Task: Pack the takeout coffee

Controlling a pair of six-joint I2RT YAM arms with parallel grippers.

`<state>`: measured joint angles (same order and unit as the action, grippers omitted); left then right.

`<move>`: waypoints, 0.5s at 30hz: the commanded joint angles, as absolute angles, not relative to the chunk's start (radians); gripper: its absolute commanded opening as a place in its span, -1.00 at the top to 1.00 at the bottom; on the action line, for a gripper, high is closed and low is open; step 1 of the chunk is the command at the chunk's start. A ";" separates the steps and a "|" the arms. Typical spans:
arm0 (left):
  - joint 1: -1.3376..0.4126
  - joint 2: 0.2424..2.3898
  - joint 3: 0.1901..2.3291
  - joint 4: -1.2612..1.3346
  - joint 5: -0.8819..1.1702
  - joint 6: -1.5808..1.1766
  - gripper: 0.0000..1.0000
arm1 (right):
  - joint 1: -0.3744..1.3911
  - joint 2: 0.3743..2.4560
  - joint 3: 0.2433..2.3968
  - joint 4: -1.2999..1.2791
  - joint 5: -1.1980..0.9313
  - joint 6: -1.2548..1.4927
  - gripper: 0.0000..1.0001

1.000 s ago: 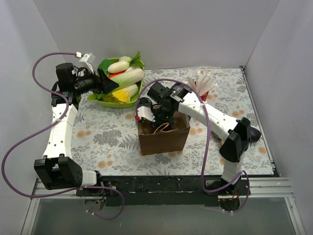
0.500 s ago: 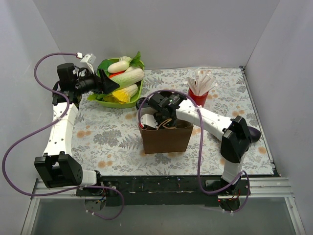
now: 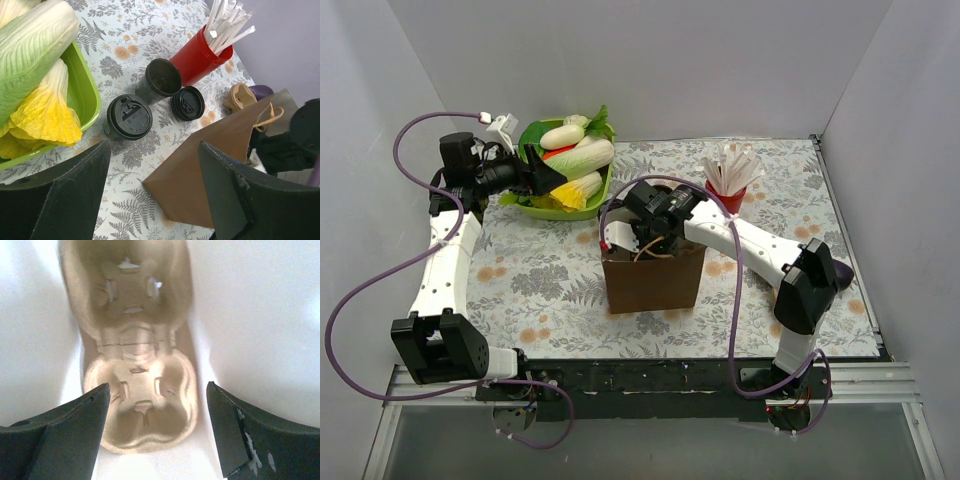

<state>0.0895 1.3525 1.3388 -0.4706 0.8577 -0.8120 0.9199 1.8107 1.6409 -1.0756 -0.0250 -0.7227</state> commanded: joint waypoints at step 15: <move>0.074 1.287 1.259 -0.479 1.043 -0.792 -0.47 | 0.953 1.787 1.885 -1.206 0.028 -0.675 -0.71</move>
